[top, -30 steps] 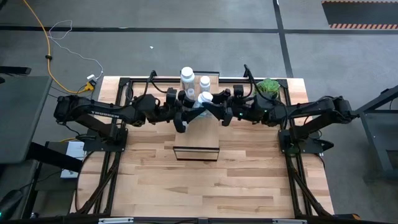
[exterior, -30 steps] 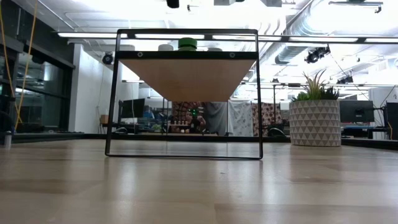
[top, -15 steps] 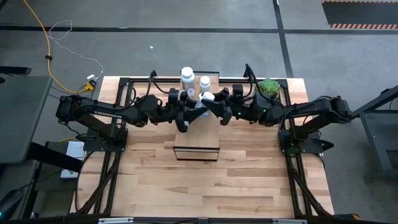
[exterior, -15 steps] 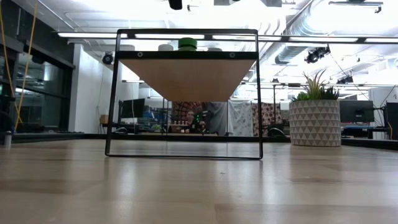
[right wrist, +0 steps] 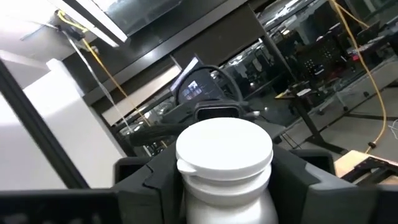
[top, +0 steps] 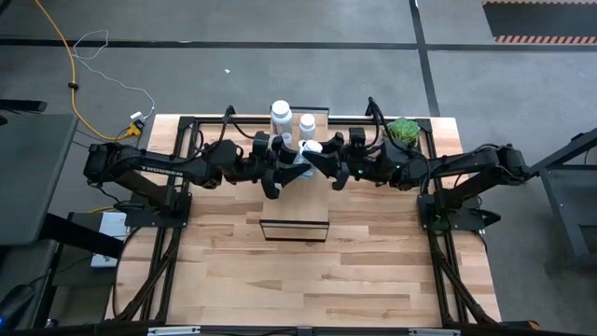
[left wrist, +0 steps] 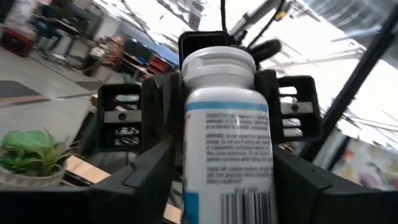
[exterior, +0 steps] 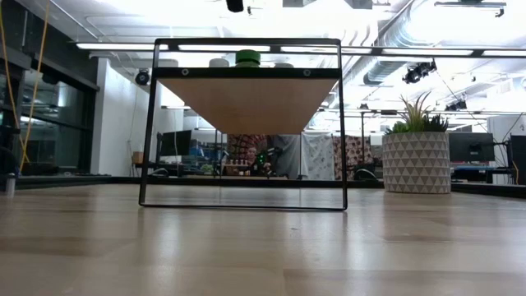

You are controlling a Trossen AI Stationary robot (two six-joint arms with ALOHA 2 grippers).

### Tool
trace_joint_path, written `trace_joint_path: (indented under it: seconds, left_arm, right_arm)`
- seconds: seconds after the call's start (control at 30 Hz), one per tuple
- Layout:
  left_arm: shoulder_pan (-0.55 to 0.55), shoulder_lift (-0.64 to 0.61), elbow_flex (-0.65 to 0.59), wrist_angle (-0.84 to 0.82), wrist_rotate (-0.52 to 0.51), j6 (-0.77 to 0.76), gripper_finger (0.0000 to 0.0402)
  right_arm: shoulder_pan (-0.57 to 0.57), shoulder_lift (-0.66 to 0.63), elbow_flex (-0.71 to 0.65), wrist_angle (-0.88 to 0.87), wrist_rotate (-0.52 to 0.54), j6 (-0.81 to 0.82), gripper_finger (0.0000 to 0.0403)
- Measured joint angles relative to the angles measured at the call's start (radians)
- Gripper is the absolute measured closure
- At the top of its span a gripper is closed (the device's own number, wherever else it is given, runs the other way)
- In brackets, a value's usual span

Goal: Pick and place medicine bottles onto shelf by color
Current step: Put the blue medicine bottle on the shelf

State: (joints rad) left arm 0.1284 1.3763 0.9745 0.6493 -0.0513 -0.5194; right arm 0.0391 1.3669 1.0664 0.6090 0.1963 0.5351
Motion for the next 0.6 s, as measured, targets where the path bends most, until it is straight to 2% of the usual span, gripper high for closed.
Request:
trace_joint_path:
  seconds: [0.2, 0.4, 0.6]
  left_arm:
    - [0.047, -0.017, -0.002, -0.019, 0.147, -0.001, 0.0152]
    - [0.094, -0.08, -0.001, -0.056, 0.281, 0.035, 0.0145]
    - [0.145, -0.217, -0.001, -0.225, 0.303, 0.147, 0.0145]
  right_arm:
    - [0.0, -0.052, 0.0, -0.066, -0.016, -0.018, 0.0247]
    - [0.0, -0.138, 0.0, -0.199, -0.015, -0.067, 0.0244]
    - [0.005, -0.219, 0.0, -0.37, -0.021, -0.072, 0.0245]
